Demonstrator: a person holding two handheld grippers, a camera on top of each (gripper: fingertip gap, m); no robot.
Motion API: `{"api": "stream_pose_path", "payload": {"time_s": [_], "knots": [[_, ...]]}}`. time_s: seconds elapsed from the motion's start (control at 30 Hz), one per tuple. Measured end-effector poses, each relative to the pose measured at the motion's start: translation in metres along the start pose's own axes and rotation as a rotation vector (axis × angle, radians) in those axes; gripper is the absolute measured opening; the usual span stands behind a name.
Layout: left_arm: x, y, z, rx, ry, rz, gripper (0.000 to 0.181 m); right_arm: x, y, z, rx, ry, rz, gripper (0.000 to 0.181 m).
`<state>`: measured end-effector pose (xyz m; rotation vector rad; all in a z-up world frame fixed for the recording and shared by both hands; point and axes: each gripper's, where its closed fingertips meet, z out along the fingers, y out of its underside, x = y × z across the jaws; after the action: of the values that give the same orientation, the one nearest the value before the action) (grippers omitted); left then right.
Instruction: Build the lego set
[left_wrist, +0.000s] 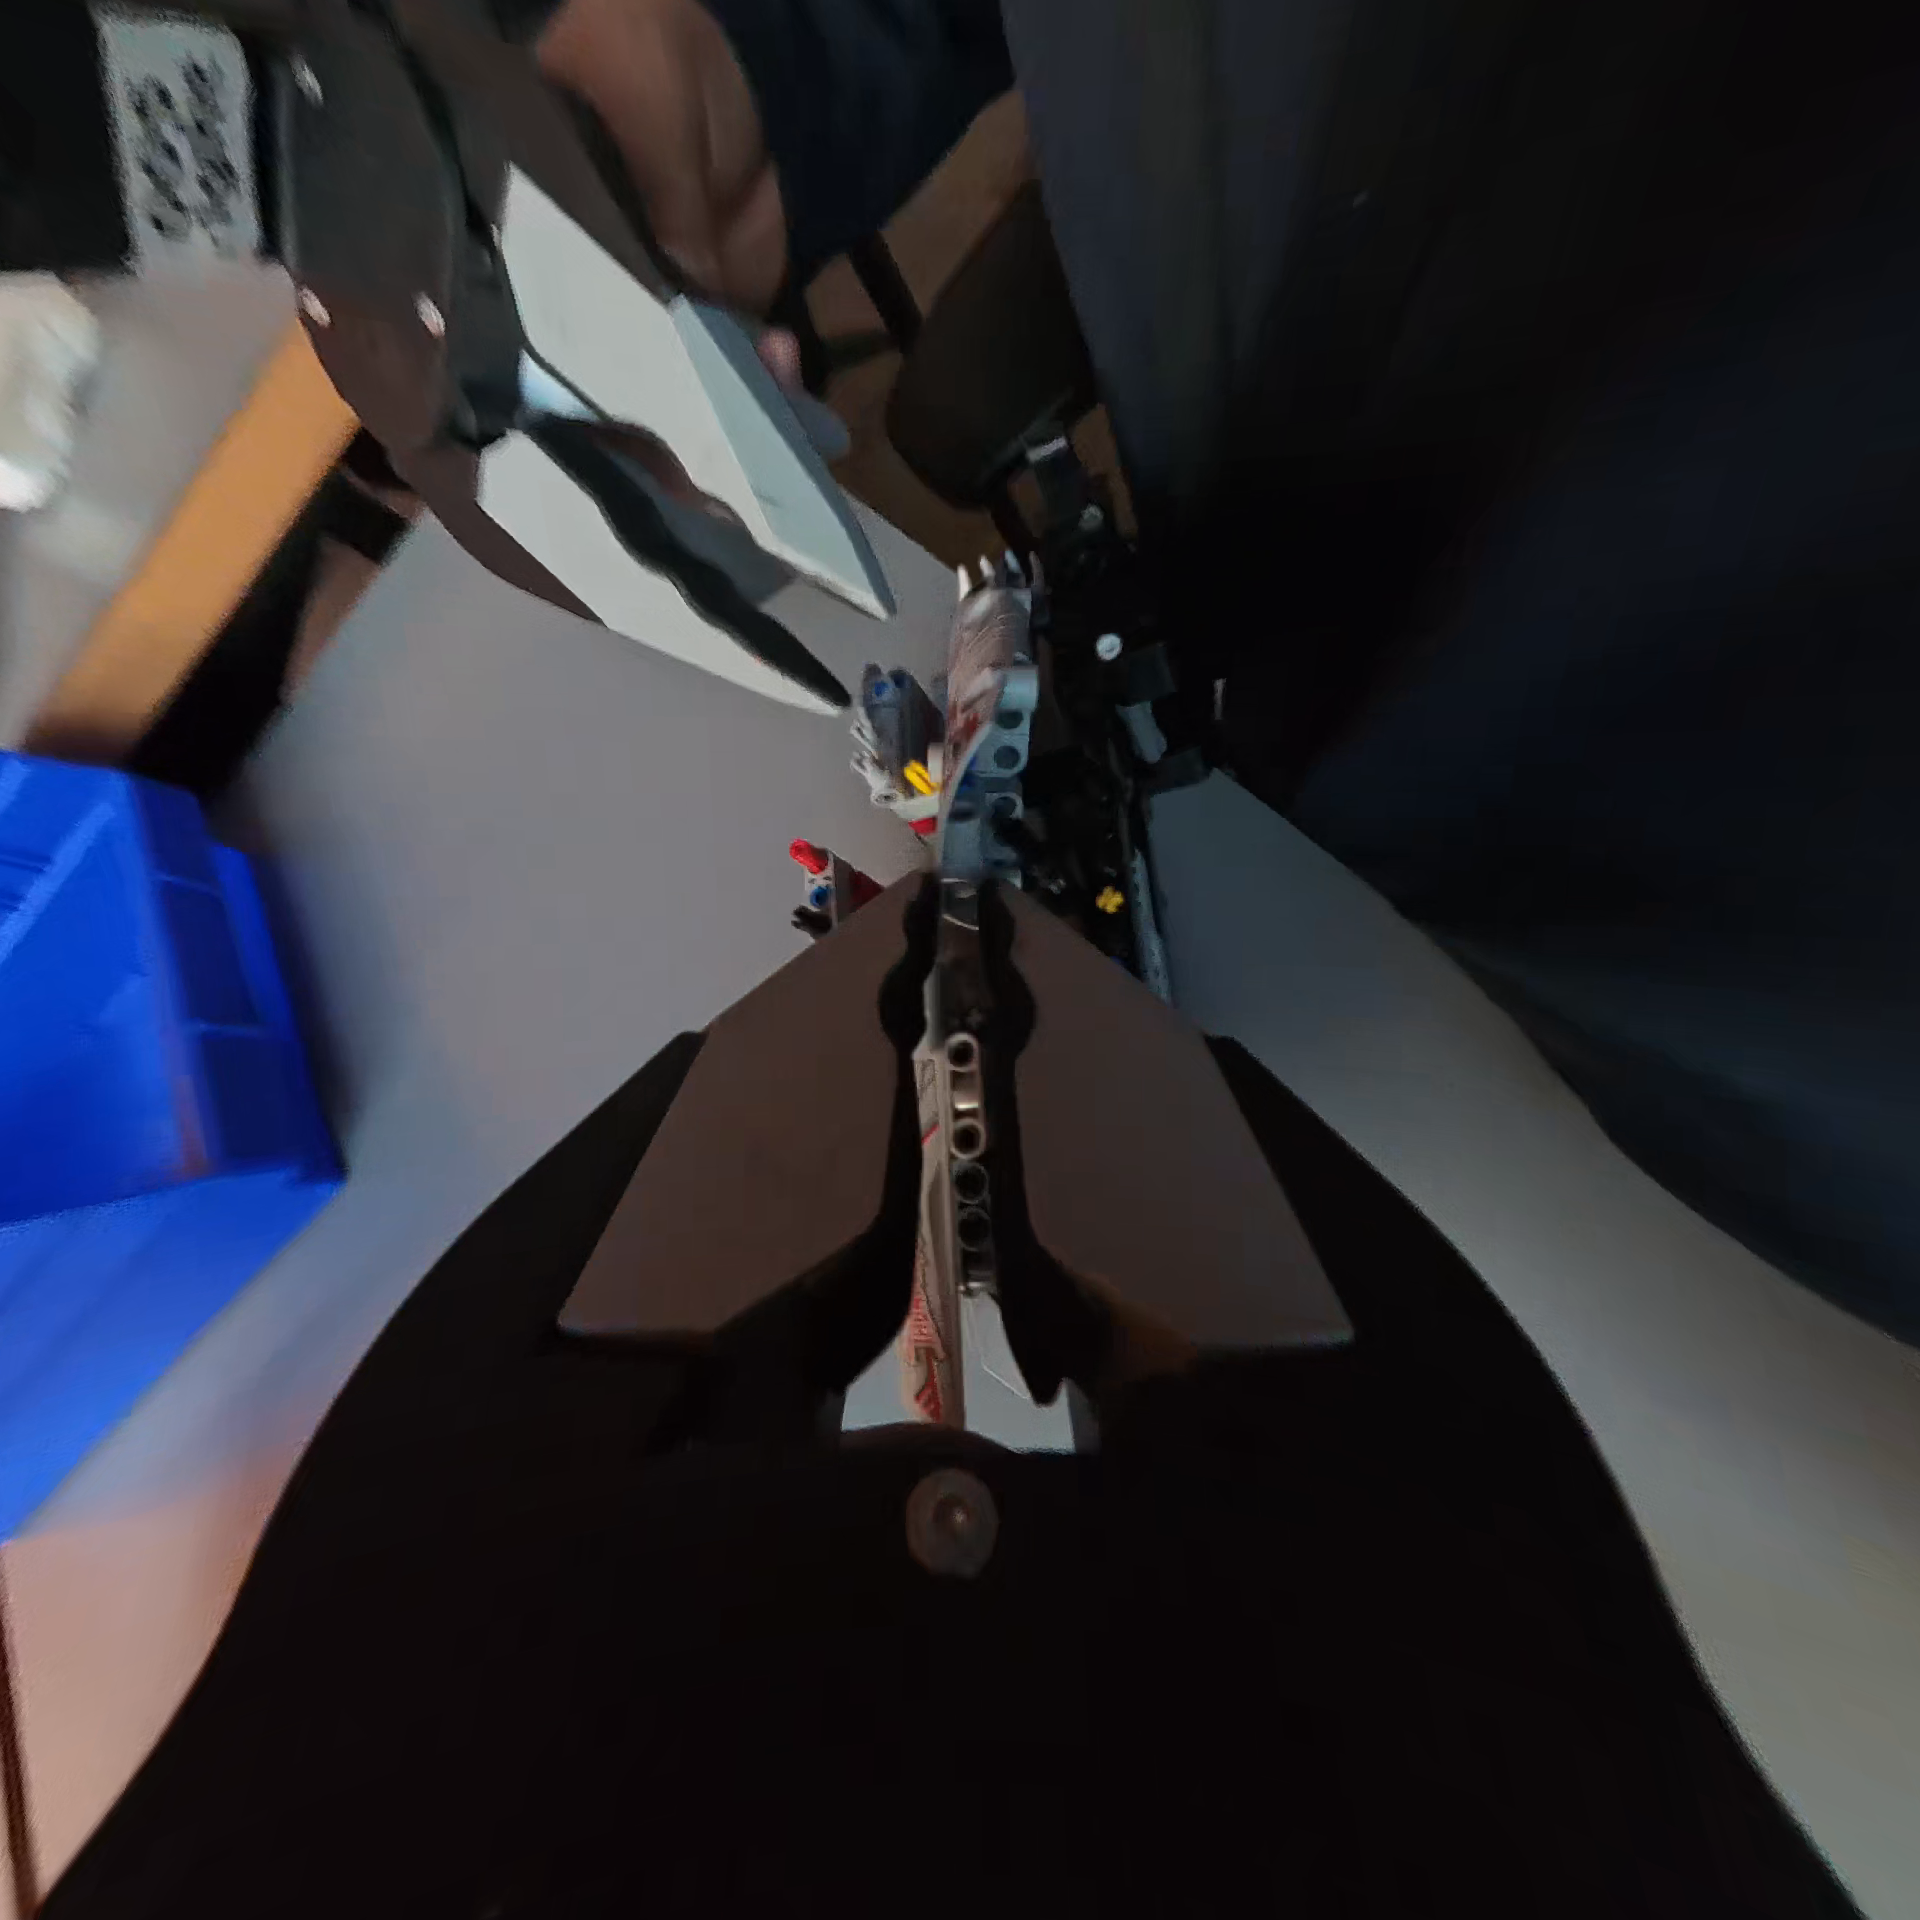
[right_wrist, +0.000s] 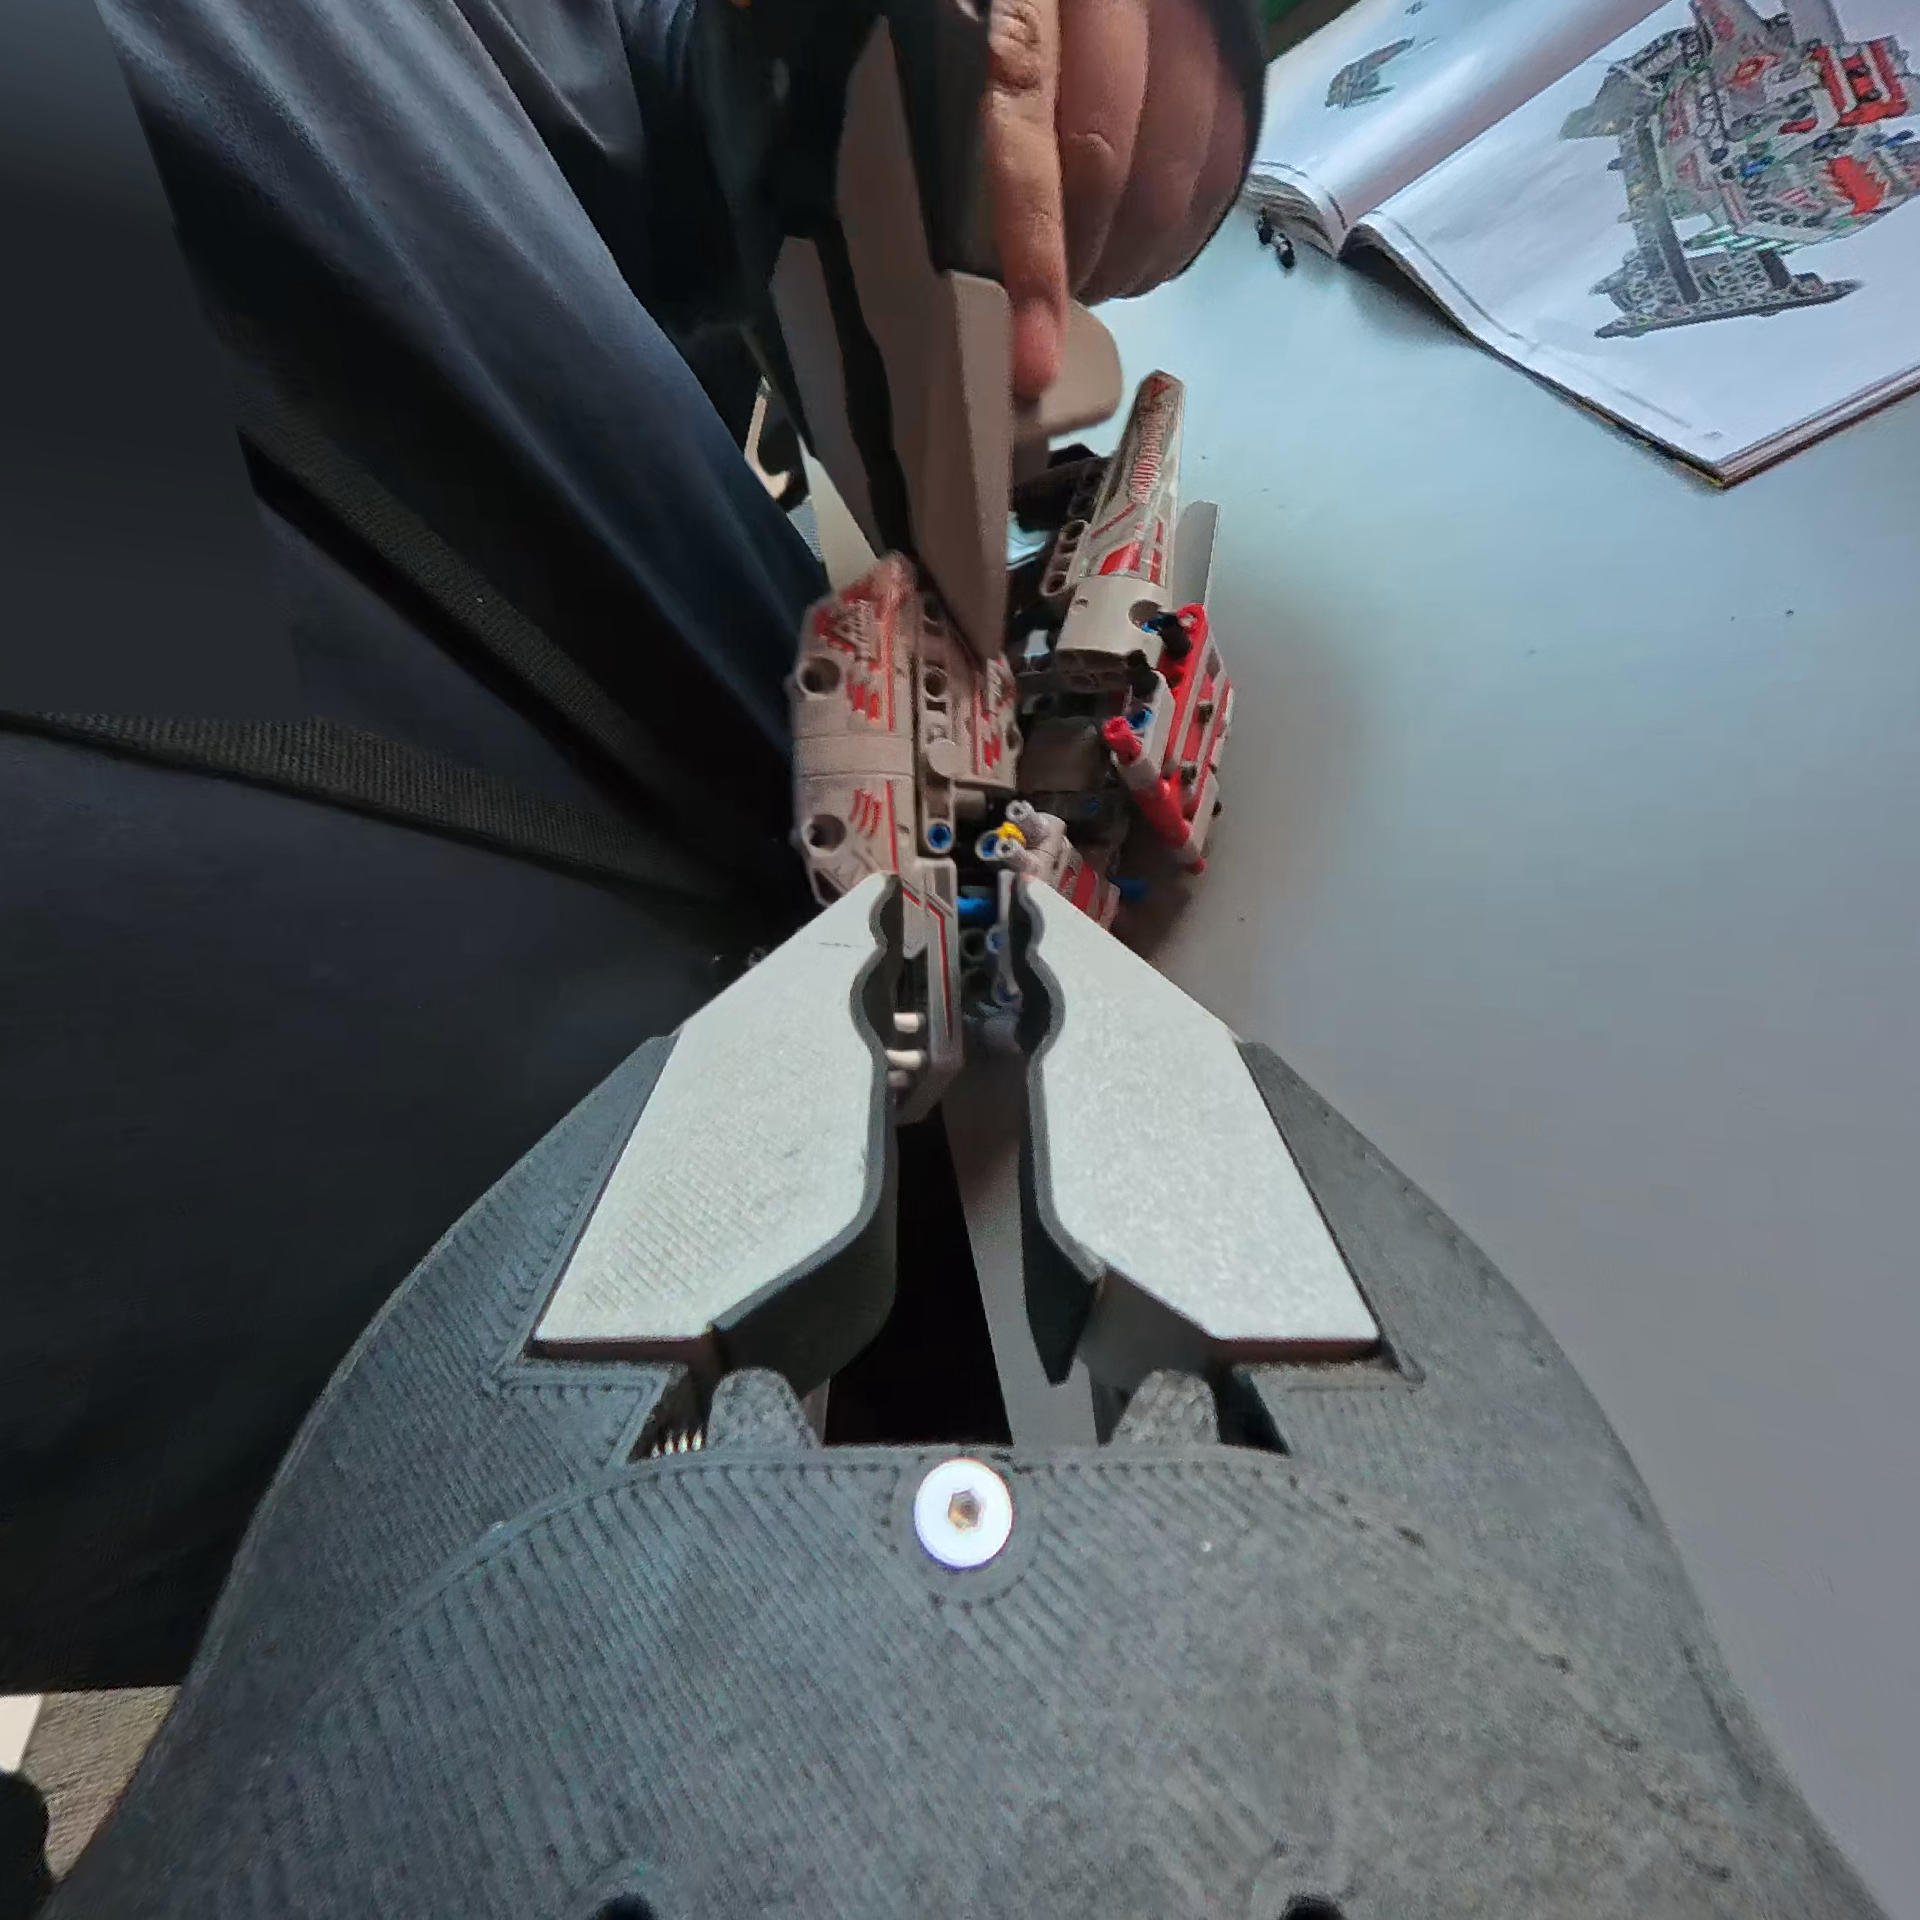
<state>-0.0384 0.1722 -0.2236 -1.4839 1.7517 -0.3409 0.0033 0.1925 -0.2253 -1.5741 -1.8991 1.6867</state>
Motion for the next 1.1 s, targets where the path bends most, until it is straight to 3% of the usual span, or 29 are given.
{"api": "stream_pose_path", "payload": {"time_s": [0.3,0.47,0.57,0.67,0.8,0.9,1.03,1.1], "knots": [[-0.015,-0.029,-0.025,0.173,-0.119,0.028,0.000,-0.027,-0.014,-0.028,0.041,-0.024,-0.090,0.046],[-0.015,-0.019,-0.019,0.203,-0.110,0.000,0.000,-0.007,-0.012,-0.013,0.035,0.065,-0.182,0.046],[-0.021,-0.018,-0.022,0.259,-0.117,-0.063,0.000,0.009,-0.002,0.001,-0.060,0.125,-0.221,0.048],[-0.026,-0.015,-0.024,0.288,-0.126,-0.096,0.000,0.017,0.009,0.009,-0.170,0.122,-0.226,0.031],[-0.030,-0.009,-0.026,0.306,-0.131,-0.169,0.000,0.019,0.002,0.003,-0.169,0.148,-0.222,0.028],[-0.024,-0.001,-0.020,0.257,-0.109,-0.247,0.001,0.022,-0.002,-0.006,-0.152,0.224,-0.224,0.025],[-0.009,0.008,-0.023,0.143,-0.096,-0.415,0.028,0.020,-0.002,-0.011,-0.153,0.351,-0.270,0.025],[-0.003,0.009,-0.027,0.122,-0.072,-0.531,0.031,0.020,-0.001,-0.013,-0.159,0.443,-0.339,0.025]]}}
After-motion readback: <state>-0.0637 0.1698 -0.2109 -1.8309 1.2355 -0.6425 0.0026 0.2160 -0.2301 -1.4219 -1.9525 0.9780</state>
